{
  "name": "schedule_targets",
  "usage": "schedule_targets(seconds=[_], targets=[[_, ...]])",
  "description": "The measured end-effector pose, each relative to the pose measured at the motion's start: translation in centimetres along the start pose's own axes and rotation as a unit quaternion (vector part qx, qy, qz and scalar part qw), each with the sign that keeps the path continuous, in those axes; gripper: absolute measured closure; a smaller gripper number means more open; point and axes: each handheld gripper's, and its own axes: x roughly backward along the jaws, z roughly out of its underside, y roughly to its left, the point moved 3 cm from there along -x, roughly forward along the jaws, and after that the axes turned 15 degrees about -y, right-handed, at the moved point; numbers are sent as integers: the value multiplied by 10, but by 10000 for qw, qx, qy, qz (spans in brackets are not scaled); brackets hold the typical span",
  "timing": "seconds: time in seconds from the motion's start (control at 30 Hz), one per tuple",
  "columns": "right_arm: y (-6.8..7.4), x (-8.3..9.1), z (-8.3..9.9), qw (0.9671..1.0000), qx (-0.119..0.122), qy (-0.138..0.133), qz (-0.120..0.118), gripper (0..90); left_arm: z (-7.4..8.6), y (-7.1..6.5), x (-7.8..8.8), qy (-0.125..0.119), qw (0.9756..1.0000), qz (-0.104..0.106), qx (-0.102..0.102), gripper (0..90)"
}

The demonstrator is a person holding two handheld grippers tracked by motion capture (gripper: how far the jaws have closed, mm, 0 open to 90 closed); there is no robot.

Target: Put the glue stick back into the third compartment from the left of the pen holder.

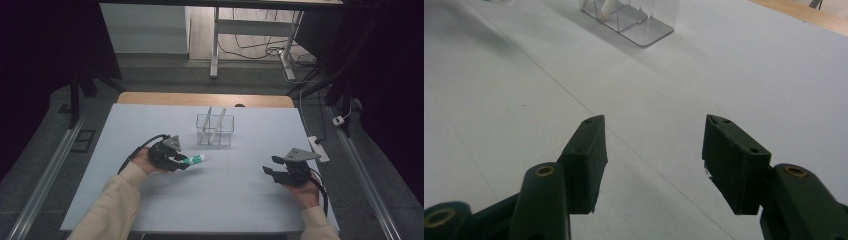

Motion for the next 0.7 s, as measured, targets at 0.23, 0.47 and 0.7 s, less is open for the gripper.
schedule_targets(seconds=[0.23, 0.47, 0.7], targets=[[6, -2, -3, 9999, 98, -1, -87, 422, -2, -8, -4, -92, 10000, 8, 29, 653], [14, -6, -8, 9996, 170, -38, -228, 421, -8, -16, -10, -215, 9997, 29, 94, 653], [30, -14, -14, 9984, 284, -49, -481, 418, -11, -22, -18, -268, 9994, 93, 186, 652]])
